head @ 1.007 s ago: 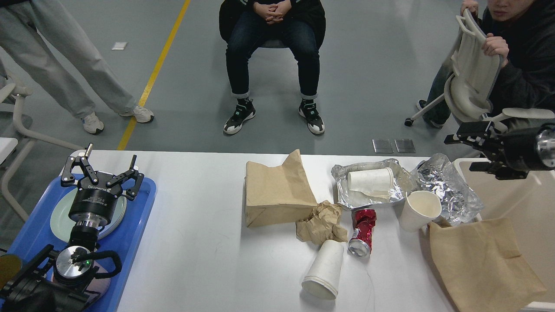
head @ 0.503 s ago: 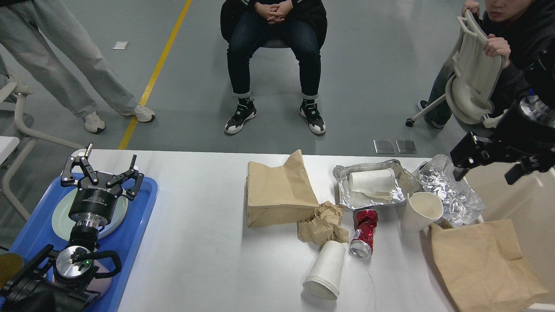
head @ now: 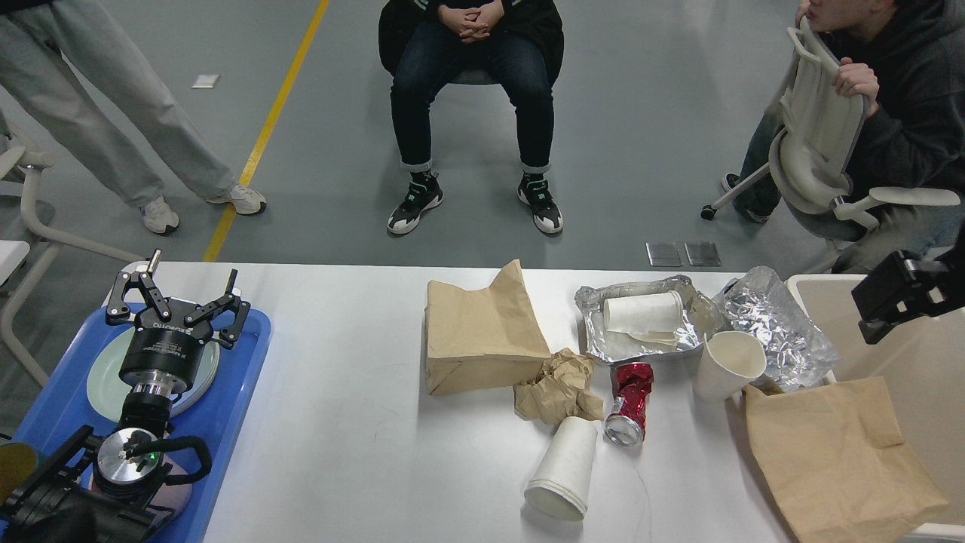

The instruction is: Tidy desktop

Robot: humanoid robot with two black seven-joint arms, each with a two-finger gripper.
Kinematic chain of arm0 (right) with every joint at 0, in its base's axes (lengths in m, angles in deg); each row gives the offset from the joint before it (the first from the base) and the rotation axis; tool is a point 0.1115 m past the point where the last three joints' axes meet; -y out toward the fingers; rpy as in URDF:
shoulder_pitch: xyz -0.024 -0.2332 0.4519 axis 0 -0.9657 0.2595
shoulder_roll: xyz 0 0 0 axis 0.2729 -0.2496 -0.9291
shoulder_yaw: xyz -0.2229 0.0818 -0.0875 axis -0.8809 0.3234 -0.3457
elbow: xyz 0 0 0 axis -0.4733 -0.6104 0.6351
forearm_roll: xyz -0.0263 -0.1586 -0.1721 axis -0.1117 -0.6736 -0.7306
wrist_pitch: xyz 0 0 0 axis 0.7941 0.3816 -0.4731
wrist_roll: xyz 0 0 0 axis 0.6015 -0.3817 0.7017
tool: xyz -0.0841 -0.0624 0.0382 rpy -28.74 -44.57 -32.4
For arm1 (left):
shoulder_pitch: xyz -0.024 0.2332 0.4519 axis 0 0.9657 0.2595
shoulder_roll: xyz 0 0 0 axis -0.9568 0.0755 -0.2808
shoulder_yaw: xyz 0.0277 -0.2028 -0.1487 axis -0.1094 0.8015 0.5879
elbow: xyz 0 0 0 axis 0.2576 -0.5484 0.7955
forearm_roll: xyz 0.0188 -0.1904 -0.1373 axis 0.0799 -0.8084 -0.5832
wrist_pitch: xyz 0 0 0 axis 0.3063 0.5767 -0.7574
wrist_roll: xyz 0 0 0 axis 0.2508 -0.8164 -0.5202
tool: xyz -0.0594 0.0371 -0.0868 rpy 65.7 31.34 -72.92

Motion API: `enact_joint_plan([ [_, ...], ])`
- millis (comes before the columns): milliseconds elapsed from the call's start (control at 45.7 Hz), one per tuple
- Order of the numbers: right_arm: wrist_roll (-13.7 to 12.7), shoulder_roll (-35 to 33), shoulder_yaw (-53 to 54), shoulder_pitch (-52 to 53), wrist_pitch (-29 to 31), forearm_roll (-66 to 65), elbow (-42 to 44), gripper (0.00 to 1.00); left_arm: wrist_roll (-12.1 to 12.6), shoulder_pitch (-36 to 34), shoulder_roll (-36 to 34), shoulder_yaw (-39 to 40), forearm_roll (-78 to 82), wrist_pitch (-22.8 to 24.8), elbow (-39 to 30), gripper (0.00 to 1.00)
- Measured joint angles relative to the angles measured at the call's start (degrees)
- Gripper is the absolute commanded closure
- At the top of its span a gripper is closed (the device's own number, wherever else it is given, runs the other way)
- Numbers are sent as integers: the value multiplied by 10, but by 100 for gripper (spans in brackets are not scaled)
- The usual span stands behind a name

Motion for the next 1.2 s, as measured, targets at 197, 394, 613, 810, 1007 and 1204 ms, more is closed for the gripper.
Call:
enact_joint_plan([
  [197,6,-27,-42,-9,-35,-11,4,2,0,0,0,0,0,0,0,4],
  [394,64,-62,-66,-77,-114,-75,9,2,0,0,0,0,0,0,0,4],
  [613,210,-98,-68,-217,-244,-187,70,2,0,0,0,0,0,0,0,4],
  [810,259,-97,-63,-403,-395,-200,156,0,0,0,0,0,0,0,0,4],
  [1007,266,-93,-11,-568,-470,-161,256,0,1,0,0,0,0,0,0,4],
  [1204,263,-77,83,-717,-475,-145,382,0,1,0,0,0,0,0,0,4],
])
